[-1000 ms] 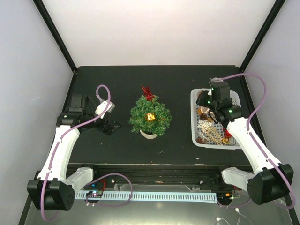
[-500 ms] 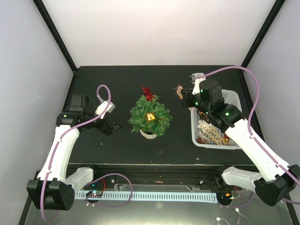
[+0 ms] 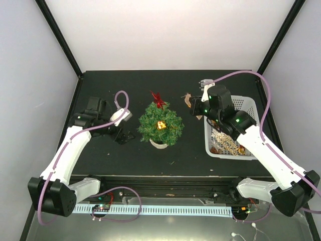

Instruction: Decorate the small christmas tree

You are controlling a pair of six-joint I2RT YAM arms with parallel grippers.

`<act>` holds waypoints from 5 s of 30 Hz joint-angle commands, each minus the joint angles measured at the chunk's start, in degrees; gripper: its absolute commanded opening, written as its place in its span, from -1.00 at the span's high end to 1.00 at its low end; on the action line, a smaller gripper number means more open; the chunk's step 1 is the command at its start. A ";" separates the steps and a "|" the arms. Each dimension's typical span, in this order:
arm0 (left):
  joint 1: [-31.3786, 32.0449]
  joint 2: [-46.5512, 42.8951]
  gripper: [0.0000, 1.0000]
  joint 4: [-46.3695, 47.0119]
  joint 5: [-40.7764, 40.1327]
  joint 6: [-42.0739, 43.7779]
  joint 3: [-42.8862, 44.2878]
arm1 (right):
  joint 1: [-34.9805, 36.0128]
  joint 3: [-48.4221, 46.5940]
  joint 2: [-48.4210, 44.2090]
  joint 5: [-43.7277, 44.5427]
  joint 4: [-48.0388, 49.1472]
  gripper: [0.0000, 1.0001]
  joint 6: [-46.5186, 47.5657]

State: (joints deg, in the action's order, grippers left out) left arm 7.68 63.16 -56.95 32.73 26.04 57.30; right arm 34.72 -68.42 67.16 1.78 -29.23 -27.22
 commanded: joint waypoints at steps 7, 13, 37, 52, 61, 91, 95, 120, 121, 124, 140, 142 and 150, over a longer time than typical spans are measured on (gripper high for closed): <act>6.25 10.63 -0.98 1.02 -1.80 -2.95 8.53 | 0.39 1.52 -0.11 -0.53 3.00 0.98 -0.83; 6.94 16.57 -0.98 2.72 -2.69 -3.52 10.82 | 0.35 2.77 0.04 -0.78 3.84 0.98 -0.54; 7.26 26.25 -0.98 7.88 -9.81 -2.86 17.78 | 0.40 7.53 -1.71 -4.24 6.75 0.98 -1.33; 7.12 28.66 -0.98 9.57 -14.31 -1.00 22.33 | 1.24 10.91 -4.08 -8.14 8.17 0.98 -2.72; 7.08 31.10 -0.98 9.74 -14.56 -0.39 25.67 | 7.85 11.34 -5.21 -3.42 8.49 0.98 -3.44; 6.21 23.67 -0.98 8.30 -17.41 -0.92 22.24 | 13.51 5.95 -6.85 -0.54 9.39 0.98 2.69; 6.20 22.84 -0.98 8.76 -18.34 -0.74 20.76 | 14.03 4.25 -4.34 -1.72 10.77 0.98 3.14; 3.31 19.20 -0.98 6.12 -18.45 0.24 18.58 | 15.55 9.50 3.88 -4.77 21.74 0.98 0.50; 3.30 19.13 -0.98 6.02 -18.47 0.16 18.51 | 15.55 9.96 3.91 -4.85 21.99 0.98 0.28; 3.31 18.73 -0.98 6.06 -18.26 0.17 17.88 | 15.54 11.49 4.16 -4.95 23.03 0.98 -0.21; 3.22 17.22 -0.98 6.14 -17.80 -0.11 15.37 | 16.28 13.27 4.39 -5.51 24.62 0.98 -1.64; 3.26 17.19 -0.98 6.15 -17.74 -0.07 15.24 | 16.28 12.91 4.39 -5.49 24.18 0.98 -1.59; 3.22 16.74 -0.98 6.15 -18.04 0.04 14.69 | 16.41 11.96 3.24 -3.96 21.67 0.78 -0.65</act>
State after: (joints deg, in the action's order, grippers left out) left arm 11.25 81.60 -50.13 14.37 25.96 72.38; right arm 50.52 -55.51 71.55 -3.14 -5.93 -28.58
